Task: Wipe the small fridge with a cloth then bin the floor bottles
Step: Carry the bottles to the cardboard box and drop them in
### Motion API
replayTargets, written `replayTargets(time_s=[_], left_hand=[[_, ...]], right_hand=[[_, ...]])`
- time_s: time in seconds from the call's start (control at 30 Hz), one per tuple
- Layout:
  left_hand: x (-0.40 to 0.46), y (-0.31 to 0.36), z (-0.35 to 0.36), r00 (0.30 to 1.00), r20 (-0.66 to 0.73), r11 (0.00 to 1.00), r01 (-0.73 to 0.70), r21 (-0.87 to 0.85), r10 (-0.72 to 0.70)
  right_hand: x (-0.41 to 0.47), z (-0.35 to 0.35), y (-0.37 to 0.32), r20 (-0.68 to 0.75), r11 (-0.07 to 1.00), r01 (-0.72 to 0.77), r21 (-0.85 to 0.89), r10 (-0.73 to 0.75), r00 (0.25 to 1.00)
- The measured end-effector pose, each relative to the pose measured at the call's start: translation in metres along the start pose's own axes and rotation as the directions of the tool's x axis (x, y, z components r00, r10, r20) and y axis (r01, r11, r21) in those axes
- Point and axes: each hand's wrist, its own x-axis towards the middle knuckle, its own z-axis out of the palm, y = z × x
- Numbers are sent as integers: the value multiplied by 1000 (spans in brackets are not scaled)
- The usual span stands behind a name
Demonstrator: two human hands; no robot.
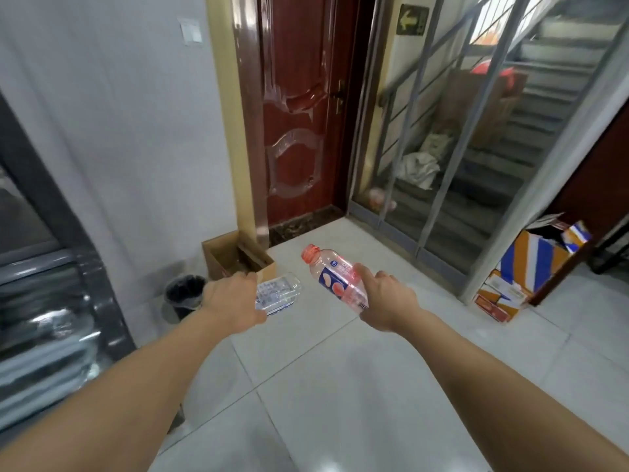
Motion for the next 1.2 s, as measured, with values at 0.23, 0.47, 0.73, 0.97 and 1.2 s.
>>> replayTargets(time_s=[0.23, 0.47, 0.73, 0.97, 1.2], left_hand=[[141, 27, -20, 1000, 0, 1000, 4, 23, -4], [261, 48, -25, 998, -10, 996, 68, 66, -67], [377, 82, -30, 951, 38, 951, 307, 35, -308], [445, 80, -28, 888, 92, 892, 447, 57, -451], [540, 45, -2, 807, 101, 812, 584, 16, -582]], right_hand=[[133, -24, 48, -6, 999, -9, 45, 9, 1000], [275, -33, 98, 22, 996, 81, 32, -81, 996], [451, -50, 143, 92, 956, 294, -19, -291, 952], [562, -48, 143, 166, 891, 452, -25, -443, 881], [679, -48, 116, 122, 815, 580, 2, -576, 809]])
